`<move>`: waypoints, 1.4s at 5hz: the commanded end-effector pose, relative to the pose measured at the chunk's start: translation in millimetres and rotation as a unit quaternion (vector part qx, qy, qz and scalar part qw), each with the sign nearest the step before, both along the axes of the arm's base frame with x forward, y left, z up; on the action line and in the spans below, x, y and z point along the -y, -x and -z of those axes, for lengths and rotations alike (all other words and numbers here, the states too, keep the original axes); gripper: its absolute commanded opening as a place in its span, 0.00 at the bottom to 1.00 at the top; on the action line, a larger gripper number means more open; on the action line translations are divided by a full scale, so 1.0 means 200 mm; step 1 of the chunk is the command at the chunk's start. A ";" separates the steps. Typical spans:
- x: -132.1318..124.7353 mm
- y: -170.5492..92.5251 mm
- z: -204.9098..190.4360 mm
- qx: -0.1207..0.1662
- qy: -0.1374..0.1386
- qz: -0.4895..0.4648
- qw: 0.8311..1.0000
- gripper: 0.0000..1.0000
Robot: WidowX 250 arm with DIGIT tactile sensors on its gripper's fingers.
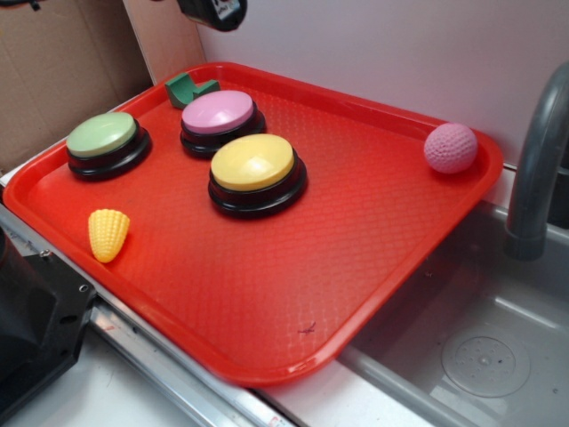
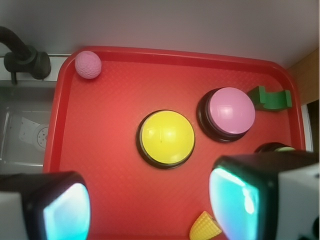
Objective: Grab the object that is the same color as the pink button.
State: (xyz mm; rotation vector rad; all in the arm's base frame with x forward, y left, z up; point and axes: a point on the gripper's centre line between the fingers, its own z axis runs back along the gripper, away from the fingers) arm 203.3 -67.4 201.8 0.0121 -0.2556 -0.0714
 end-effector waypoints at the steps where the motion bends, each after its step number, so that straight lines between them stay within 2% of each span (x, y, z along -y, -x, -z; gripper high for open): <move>1: 0.09 -0.20 0.08 0.034 0.043 0.064 0.996 1.00; 2: 0.19 -0.42 0.20 0.064 0.063 0.068 0.994 1.00; 3: 0.27 -0.56 0.27 0.064 0.088 0.034 0.993 1.00; 4: 0.31 -0.62 0.35 0.060 0.080 -0.026 0.995 1.00; 6: 0.37 -0.70 0.48 0.073 0.097 -0.025 0.992 1.00; 7: 0.38 -0.73 0.56 0.066 0.092 -0.010 0.993 1.00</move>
